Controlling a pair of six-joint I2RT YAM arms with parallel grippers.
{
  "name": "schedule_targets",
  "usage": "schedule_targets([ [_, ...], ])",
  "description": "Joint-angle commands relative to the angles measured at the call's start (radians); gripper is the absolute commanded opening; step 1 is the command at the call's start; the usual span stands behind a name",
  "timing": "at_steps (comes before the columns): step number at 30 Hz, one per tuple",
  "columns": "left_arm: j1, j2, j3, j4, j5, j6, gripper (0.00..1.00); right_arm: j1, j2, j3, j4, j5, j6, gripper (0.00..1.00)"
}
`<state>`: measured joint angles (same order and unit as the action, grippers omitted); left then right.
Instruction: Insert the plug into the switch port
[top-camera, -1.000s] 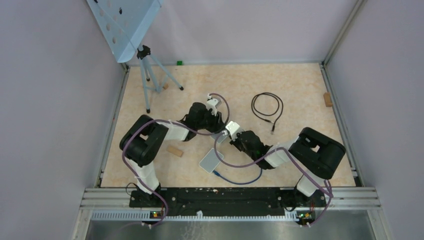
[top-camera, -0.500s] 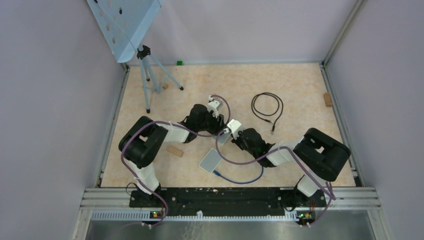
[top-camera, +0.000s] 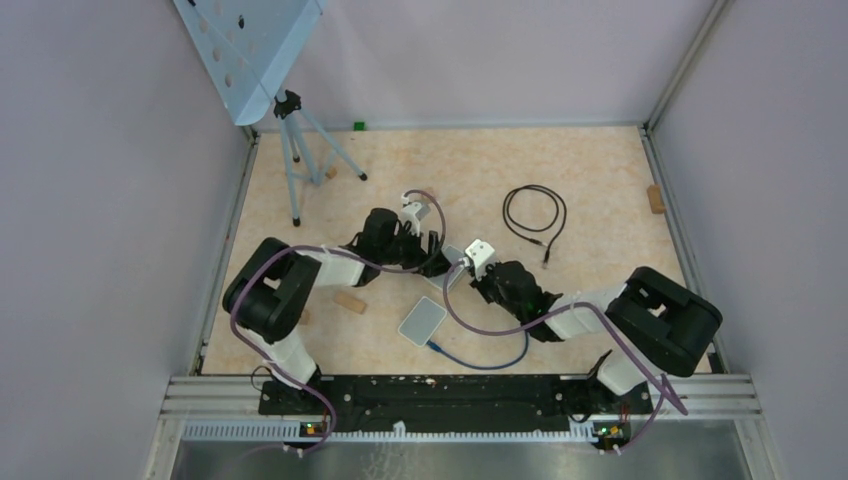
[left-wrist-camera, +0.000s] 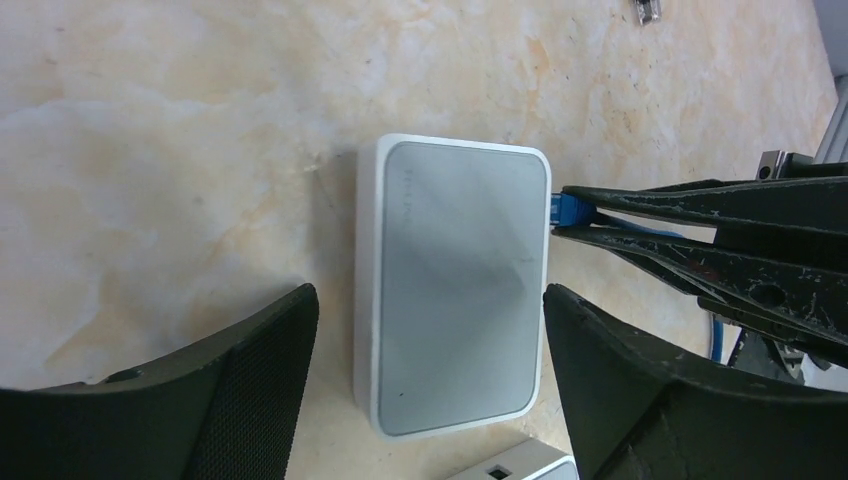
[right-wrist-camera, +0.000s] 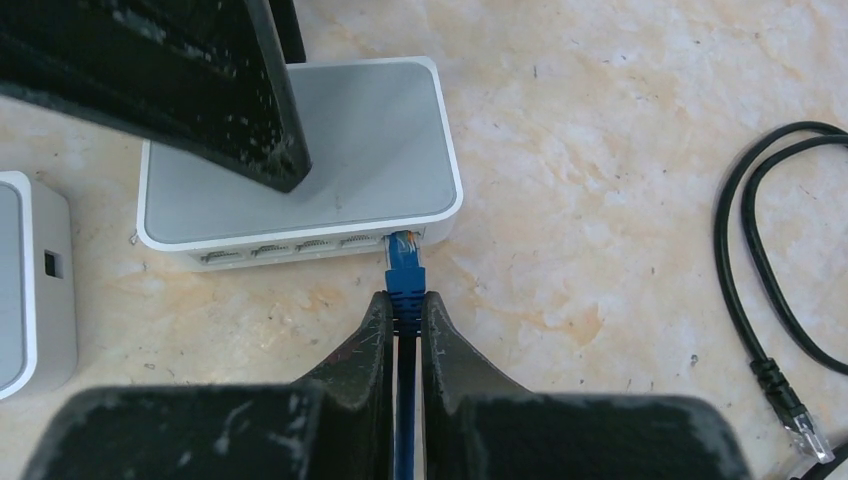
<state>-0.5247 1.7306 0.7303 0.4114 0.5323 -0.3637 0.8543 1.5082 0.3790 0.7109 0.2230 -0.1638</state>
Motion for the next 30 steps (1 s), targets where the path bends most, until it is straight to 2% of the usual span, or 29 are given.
schedule_targets([
  [1,0.042,-0.017,-0.026,0.027,0.026,-0.039,0.88,-0.003,-0.033,-0.003,0.044,-0.035,0.044,0.00],
  [4,0.042,0.010,-0.029,0.065,0.074,-0.047,0.85,-0.003,-0.022,0.005,0.025,-0.046,0.044,0.00],
  [7,0.034,0.036,-0.025,0.096,0.136,-0.055,0.73,-0.004,-0.007,0.017,0.015,-0.058,0.046,0.00],
  [10,0.008,0.038,-0.022,0.098,0.143,-0.049,0.65,-0.003,-0.001,0.024,0.024,-0.063,0.053,0.00],
  [14,-0.026,0.047,-0.042,0.117,0.153,-0.053,0.47,-0.003,0.004,0.053,0.024,-0.080,0.057,0.00],
  [16,-0.071,0.053,-0.035,0.110,0.150,-0.046,0.42,-0.003,0.007,0.070,0.027,-0.089,0.059,0.00],
  [21,-0.200,0.083,0.013,0.082,0.180,-0.001,0.38,-0.004,0.036,0.095,0.064,-0.089,0.012,0.00],
  [24,-0.253,0.106,0.053,0.054,0.216,0.046,0.37,-0.015,0.036,0.103,0.080,-0.147,-0.054,0.00],
  [27,-0.258,0.114,0.076,0.040,0.246,0.084,0.39,-0.030,0.004,0.103,0.055,-0.290,-0.143,0.00],
  [30,-0.256,0.108,0.094,-0.003,0.218,0.127,0.46,-0.034,-0.047,0.118,-0.049,-0.424,-0.245,0.00],
])
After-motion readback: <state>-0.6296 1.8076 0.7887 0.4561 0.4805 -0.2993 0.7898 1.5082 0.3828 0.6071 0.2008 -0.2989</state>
